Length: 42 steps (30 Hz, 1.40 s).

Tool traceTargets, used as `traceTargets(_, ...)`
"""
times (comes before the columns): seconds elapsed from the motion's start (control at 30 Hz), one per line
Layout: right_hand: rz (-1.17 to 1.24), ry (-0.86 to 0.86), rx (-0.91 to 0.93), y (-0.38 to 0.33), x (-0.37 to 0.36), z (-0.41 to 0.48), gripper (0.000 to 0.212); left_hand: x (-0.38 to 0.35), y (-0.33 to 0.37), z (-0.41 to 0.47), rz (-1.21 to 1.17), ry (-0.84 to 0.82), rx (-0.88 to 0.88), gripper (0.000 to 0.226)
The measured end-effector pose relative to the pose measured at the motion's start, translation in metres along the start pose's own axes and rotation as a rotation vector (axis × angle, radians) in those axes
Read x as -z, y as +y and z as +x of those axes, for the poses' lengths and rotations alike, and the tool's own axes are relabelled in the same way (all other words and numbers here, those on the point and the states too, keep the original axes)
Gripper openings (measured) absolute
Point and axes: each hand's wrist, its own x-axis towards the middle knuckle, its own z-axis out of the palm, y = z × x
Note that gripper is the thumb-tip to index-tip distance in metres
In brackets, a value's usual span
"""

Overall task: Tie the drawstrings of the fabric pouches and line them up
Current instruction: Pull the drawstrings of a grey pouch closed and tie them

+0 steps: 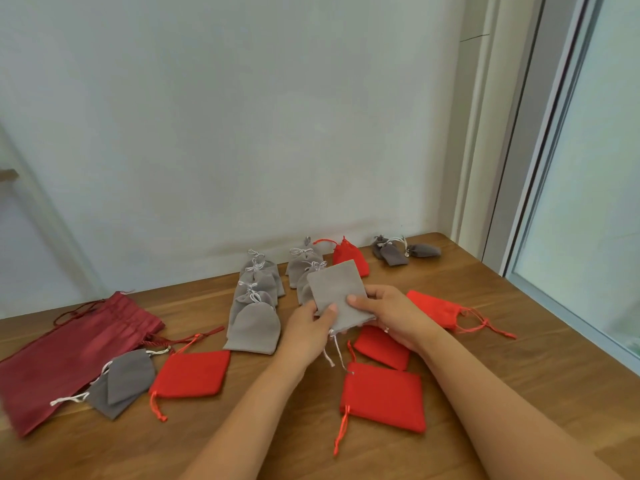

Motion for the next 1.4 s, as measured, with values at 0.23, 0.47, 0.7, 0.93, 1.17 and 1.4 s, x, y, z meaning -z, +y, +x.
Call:
traceTargets(0.23, -0.338, 0.13, 0.189, -0.008, -0.004, -0.006, 0.021, 0.007, -0.001, -0.001, -0.069, -0.137, 0.031, 0.012)
traceTargets(0.47, -0.217, 0.113, 0.186, -0.03, 0.011, -0.007, 0.021, 0.02, 0.001, 0.003, -0.098, -0.095, -0.013, 0.014)
traceTargets(0.7, -0.496, 0.201, 0.191, -0.031, 0.03, -0.01, 0.036, 0.028, 0.006, 0.002, -0.26, 0.017, -0.048, 0.025)
traceTargets(0.93, -0.14, 0.351, 0.066, -0.009, 0.026, 0.002, 0.048, 0.021, 0.015, -0.001, -0.562, 0.044, -0.073, 0.028)
traceTargets(1.17, -0.108, 0.36, 0.102, -0.003, 0.029, 0.003, 0.05, 0.044, 0.013, -0.001, -0.833, -0.004, -0.063, 0.025)
traceTargets(1.4, -0.143, 0.364, 0.121, -0.003, 0.022, 0.0, 0.051, 0.058, 0.0, -0.008, -0.99, 0.113, 0.099, 0.023)
